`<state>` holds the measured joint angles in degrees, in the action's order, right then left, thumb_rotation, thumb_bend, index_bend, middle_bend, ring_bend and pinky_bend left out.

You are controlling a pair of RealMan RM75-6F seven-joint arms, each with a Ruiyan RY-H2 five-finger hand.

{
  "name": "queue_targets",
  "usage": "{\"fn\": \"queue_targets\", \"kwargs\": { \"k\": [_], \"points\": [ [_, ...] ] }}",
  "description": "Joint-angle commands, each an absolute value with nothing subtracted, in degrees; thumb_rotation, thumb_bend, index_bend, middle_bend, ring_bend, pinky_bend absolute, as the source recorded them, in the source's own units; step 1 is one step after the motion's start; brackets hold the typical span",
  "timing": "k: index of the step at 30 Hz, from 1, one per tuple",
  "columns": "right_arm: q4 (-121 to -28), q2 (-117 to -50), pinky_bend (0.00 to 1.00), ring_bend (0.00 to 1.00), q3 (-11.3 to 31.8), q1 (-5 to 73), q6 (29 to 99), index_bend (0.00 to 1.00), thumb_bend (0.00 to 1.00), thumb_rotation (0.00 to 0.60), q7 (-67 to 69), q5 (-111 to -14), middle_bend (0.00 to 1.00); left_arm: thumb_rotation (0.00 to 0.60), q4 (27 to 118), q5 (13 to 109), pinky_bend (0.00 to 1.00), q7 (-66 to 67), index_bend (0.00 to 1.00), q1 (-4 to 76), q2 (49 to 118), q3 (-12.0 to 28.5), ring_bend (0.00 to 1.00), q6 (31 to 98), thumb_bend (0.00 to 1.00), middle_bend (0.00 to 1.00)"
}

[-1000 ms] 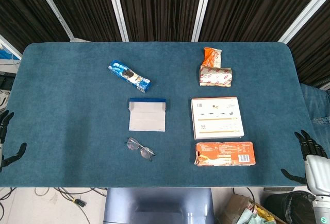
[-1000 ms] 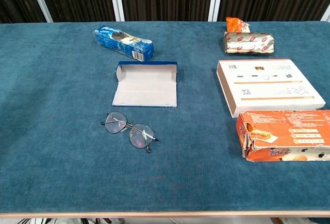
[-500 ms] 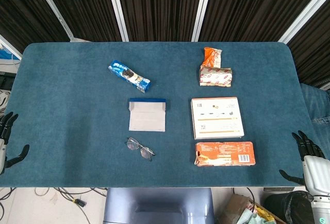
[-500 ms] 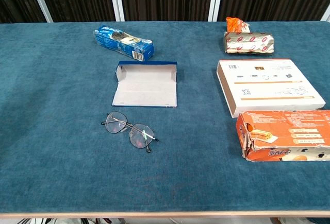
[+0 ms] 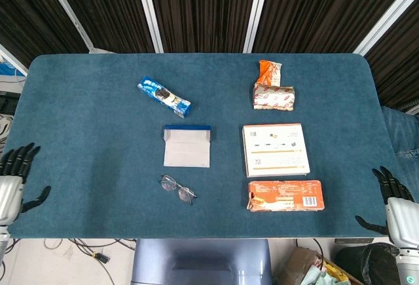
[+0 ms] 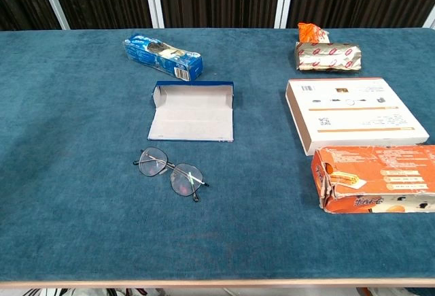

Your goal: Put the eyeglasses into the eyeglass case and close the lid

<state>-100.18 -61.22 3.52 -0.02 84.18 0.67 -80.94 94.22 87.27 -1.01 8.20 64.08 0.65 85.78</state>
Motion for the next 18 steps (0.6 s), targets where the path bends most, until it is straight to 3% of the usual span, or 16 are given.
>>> {"fn": "queue_targets", "kwargs": {
  "k": [1, 7, 14, 18],
  "points": [
    [-100.24, -61.24, 0.16, 0.12, 3.43, 0.05, 84.01, 0.08, 0.19, 0.6, 0.58, -81.02, 0.04, 0.6, 97.21, 89.92, 0.0, -0.87, 0.05, 12.63, 60.92, 0.42, 0.0, 79.66, 0.27, 0.03],
    [-100.45, -61.24, 0.16, 0.12, 3.5, 0.06, 83.99, 0.08, 0.19, 0.6, 0.41, -80.77, 0.04, 0.6, 102.67, 86.53, 0.0, 9.43, 0.09, 20.8, 59.52, 3.9, 0.0, 68.27, 0.27, 0.04],
    [-100.12, -61.41, 0.16, 0.12, 3.61, -0.03, 84.39, 0.08, 0.2, 0.6, 0.77, -80.95, 0.04, 0.6, 105.99, 79.67, 0.0, 20.48, 0.1, 30.09, 65.93, 7.29, 0.0, 56.74, 0.27, 0.05],
    [-99.98, -61.38, 0.16, 0.12, 3.72, -0.05, 84.47, 0.08, 0.2, 0.6, 0.9, -80.83, 0.04, 0.6, 105.43, 77.02, 0.0, 24.99, 0.12, 32.85, 68.76, 7.68, 0.0, 53.99, 0.27, 0.05]
  ]
}}
